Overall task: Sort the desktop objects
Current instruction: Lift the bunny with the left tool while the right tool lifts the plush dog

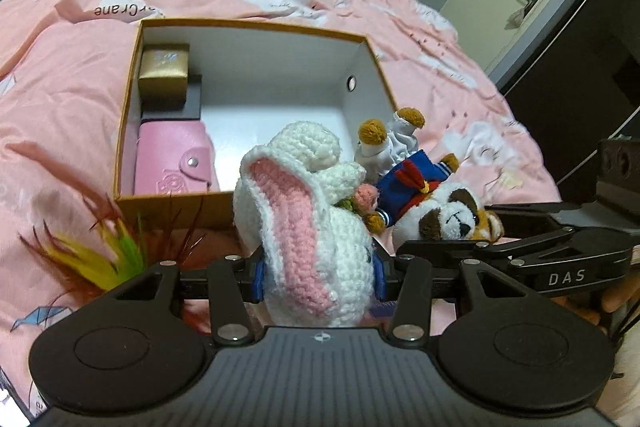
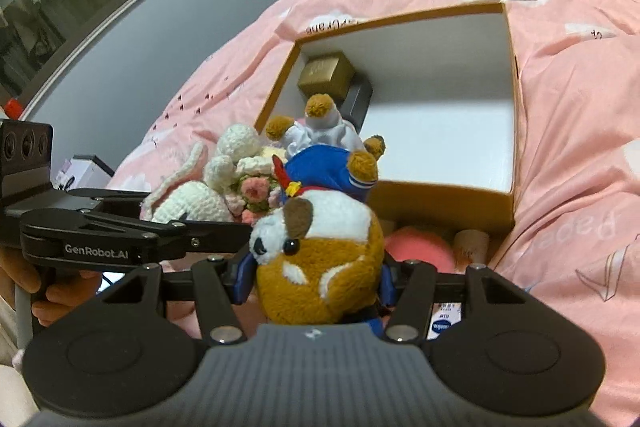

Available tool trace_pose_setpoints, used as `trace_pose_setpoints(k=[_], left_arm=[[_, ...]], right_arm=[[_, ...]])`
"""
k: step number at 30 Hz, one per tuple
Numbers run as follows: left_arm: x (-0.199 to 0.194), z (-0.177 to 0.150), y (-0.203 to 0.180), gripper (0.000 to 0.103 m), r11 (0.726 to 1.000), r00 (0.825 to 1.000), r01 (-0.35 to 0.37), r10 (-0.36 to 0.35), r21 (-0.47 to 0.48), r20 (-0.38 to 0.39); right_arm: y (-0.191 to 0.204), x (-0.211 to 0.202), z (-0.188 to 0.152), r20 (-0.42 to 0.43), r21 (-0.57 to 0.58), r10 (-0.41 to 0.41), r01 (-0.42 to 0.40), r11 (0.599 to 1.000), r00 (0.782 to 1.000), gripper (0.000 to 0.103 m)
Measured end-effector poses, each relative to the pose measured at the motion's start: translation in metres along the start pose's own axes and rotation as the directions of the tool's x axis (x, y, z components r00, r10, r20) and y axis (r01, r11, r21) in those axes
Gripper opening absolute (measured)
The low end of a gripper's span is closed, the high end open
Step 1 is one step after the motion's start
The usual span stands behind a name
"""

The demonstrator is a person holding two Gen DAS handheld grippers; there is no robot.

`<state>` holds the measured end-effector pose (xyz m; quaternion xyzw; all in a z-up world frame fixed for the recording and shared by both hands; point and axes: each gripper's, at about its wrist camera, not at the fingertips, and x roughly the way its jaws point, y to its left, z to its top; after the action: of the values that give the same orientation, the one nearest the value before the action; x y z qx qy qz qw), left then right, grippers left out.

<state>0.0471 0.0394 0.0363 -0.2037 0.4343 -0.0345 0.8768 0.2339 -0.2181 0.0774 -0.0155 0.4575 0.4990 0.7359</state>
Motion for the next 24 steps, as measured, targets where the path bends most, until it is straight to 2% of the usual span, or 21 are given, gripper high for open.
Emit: trace_pose_setpoints(k=[5,12,17,21,24], left_arm=[[-0.008,0.011,0.006,0.054,0.999,0.999,0.033,-0.032,-0.021,0.033],[-0.018,0.032,0.023,0.054,0.999,0.995,-0.010,0.014,-0.036,0.099],[-0.022,0.055,0.026,0.054,0.999,0.987,-0.019,0.023,-0.026,0.160],[-0.008,0.075,0.031,0.054,0.999,0.983,-0.032,0.036,-0.028,0.181],[0.017,0.085,0.037,0.054,0.999,0.986,-0.032,0.038,-0.038,0.164]], right_arm=[[-0.002,-0.005,0.009,0.033,0.037,0.018,-0.019,0.999,0.999,0.059],[-0.016,-0.015,0.020,0.088,0.075,-0.036,0.029,0.997,0.995,0.059],[-0.019,-0.018,0.040,0.145,0.074,-0.039,0.028,0.997,0.989,0.059],[-0.020,-0.006,0.062,0.181,0.075,-0.030,0.017,0.997,0.983,0.059],[-0.022,0.013,0.077,0.188,0.063,-0.062,0.051,0.997,0.980,0.059]])
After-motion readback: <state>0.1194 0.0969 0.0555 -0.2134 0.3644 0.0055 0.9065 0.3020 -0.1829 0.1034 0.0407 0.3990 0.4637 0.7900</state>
